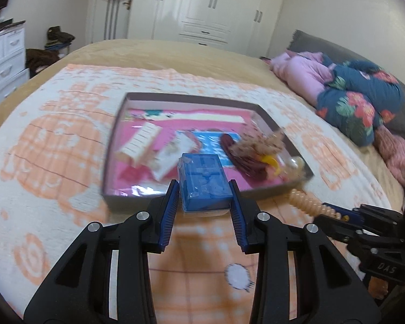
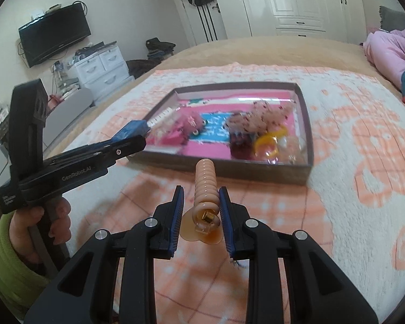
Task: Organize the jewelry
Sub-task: 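Carry the blue case into the box with the left tool while the right tool carries the hair tie in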
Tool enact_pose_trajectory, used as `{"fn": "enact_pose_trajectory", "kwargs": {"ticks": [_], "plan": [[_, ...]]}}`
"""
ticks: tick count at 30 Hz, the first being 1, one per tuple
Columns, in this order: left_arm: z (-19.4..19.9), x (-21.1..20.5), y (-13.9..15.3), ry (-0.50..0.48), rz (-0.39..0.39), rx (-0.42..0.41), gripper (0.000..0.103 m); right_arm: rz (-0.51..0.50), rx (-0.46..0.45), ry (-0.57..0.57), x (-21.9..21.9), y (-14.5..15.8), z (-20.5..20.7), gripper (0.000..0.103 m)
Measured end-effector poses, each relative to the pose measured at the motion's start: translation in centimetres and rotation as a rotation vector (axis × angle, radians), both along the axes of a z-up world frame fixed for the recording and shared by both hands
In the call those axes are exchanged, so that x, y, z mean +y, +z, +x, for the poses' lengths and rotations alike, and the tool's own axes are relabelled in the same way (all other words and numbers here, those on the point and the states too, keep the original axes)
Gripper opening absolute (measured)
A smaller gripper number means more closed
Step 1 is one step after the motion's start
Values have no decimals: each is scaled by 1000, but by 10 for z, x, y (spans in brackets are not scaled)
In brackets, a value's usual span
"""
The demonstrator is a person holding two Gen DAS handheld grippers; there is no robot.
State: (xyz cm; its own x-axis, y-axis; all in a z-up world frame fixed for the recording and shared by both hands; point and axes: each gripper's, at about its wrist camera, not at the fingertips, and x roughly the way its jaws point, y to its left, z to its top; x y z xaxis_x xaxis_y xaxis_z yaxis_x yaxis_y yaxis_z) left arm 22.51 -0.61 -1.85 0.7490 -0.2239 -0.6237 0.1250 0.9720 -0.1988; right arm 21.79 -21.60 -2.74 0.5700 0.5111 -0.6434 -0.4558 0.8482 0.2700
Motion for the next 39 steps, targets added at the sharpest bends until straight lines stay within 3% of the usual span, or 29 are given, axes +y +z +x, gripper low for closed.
{"fn": "enact_pose_trajectory", "kwargs": {"ticks": [7, 18, 29, 39], "plan": [[12, 21, 4, 53, -23, -8, 28, -4, -39, -8, 6, 16, 22, 25], [35, 19, -1, 66, -18, -4, 28, -15, -55, -85, -7, 24, 66, 25], [58, -2, -16, 35, 24, 20, 28, -61, -41, -146, -11, 11, 107, 25], [68, -35, -30, -61, 70, 30, 28, -84, 1, -141, -10, -10, 126, 25]]}}
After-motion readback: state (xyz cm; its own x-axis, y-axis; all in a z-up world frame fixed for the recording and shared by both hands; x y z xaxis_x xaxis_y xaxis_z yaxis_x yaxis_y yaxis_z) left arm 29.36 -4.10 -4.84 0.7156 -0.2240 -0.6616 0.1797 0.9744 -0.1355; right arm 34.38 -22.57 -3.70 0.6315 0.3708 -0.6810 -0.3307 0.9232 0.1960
